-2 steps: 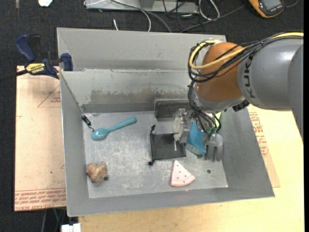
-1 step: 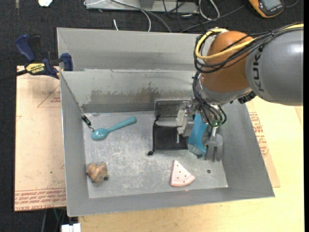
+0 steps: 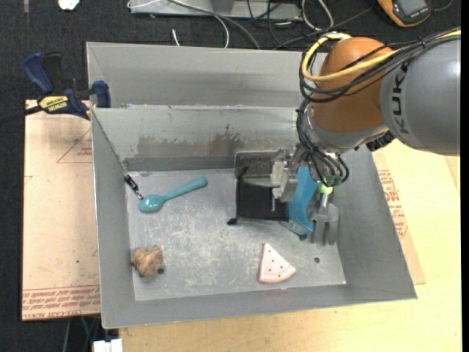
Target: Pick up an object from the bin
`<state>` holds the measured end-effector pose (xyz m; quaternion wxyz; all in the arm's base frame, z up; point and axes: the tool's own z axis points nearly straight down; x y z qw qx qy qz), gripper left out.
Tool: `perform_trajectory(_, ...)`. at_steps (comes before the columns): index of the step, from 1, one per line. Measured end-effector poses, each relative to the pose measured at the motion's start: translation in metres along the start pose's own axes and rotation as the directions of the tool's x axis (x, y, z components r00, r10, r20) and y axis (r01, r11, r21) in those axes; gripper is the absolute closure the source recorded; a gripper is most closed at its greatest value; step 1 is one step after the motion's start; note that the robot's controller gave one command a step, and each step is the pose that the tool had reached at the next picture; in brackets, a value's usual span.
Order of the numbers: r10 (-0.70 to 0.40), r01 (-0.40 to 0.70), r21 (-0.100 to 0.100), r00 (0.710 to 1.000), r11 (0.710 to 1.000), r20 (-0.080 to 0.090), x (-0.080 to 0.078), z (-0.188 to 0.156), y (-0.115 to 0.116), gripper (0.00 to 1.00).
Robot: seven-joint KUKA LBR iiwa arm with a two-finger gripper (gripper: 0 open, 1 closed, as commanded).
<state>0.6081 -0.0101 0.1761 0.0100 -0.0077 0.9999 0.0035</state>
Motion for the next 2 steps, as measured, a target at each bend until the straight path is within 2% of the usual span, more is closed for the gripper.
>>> perform_trajectory(2,0.000,0.000,0.000,1.000,1.000,0.005,-0.002,-0.044,0.000,1.00)
